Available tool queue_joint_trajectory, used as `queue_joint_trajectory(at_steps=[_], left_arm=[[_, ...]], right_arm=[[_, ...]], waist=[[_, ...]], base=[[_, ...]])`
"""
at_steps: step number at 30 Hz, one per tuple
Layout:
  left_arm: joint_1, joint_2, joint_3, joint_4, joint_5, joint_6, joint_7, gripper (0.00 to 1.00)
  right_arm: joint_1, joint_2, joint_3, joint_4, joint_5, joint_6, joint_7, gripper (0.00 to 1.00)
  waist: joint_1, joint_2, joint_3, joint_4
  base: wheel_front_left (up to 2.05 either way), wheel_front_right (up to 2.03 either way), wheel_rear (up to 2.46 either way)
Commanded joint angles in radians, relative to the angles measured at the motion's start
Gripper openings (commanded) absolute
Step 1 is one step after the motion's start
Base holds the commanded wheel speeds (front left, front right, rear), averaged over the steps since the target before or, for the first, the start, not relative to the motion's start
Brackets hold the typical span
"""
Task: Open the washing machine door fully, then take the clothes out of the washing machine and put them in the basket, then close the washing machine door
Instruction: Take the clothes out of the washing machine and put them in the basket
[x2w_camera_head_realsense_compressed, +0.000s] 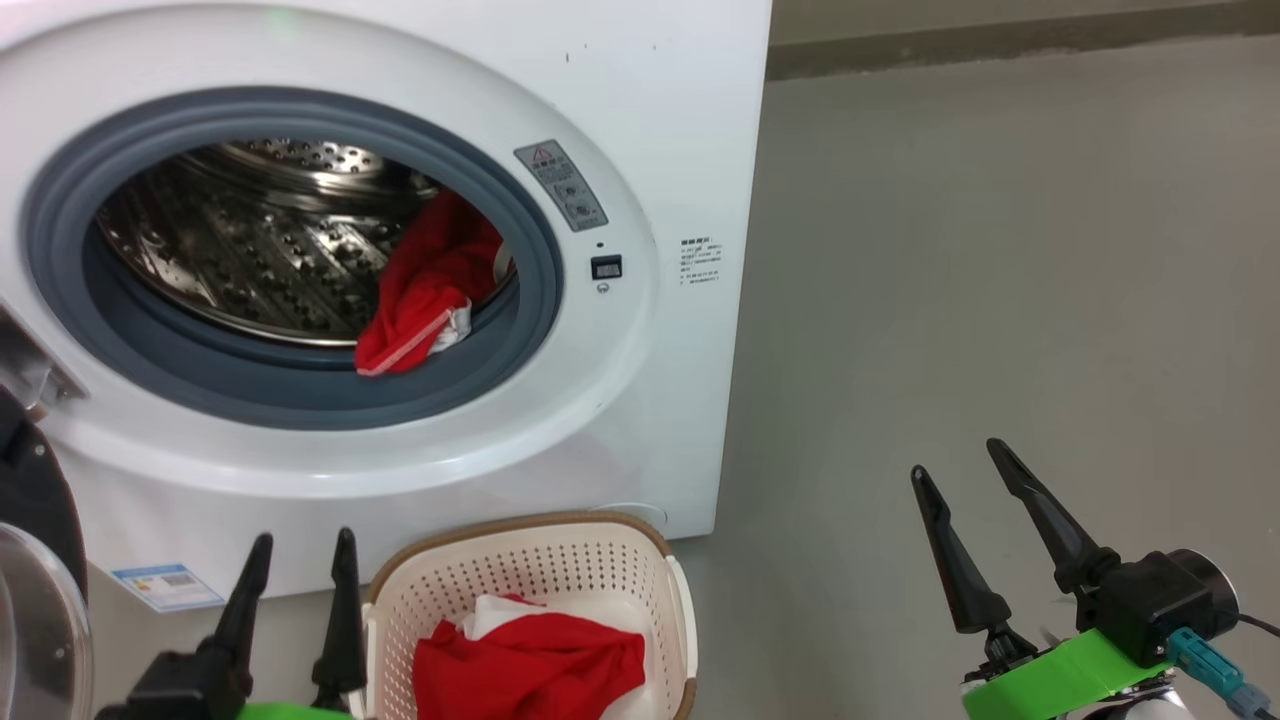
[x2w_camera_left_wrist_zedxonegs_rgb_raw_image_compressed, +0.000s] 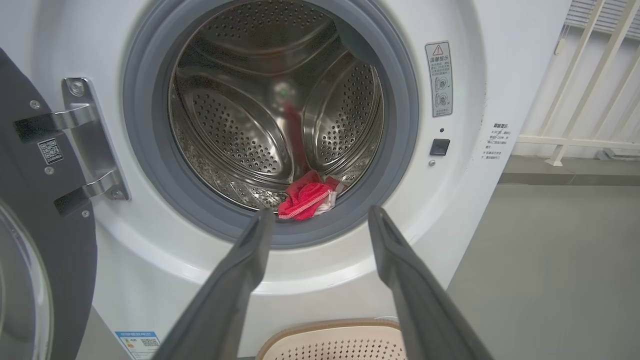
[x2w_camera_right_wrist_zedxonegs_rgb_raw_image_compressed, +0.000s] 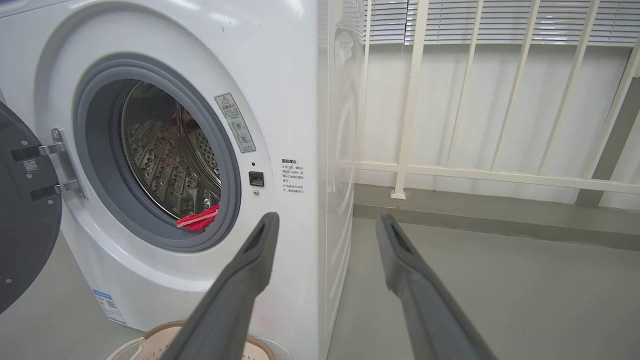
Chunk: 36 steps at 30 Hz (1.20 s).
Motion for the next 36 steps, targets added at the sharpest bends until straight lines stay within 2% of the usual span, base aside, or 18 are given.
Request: queue_joint_trajectory(at_steps=[1, 15, 30, 36], left_arm=[[-0.062, 0.013, 0.032, -0.015, -0.007, 0.003, -0.009, 1.0], [-0.248, 0.013, 0.033, 0.048, -0.015, 0.013, -0.009, 1.0], [-0.541, 0.028, 0.014, 0.16, -0.006, 0.006, -0.009, 1.0], [-0.681, 0.051, 0.008, 0.241, 0.003, -0.001, -0.009, 1.0]], right_arm=[[-0.025, -0.008, 0.021, -0.031, 0.004, 0.006, -0.006, 1.0], [-0.108, -0.018, 0.013, -0.054, 0.0, 0.006, -0.006, 1.0], [-0.227, -0.029, 0.023, -0.084, -0.018, 0.006, -0.006, 1.0], [-0.266, -0.032, 0.038, -0.093, -0.026, 0.006, -0.006, 1.0]], waist=[[0.0, 0.0, 0.023, 0.003], [0.0, 0.0, 0.168, 0.015], [0.0, 0.0, 0.372, 0.031], [0.0, 0.0, 0.445, 0.027]], base=[[0.0, 0.0, 0.0], [0.0, 0.0, 0.0], [0.0, 0.0, 0.0], [0.0, 0.0, 0.0]])
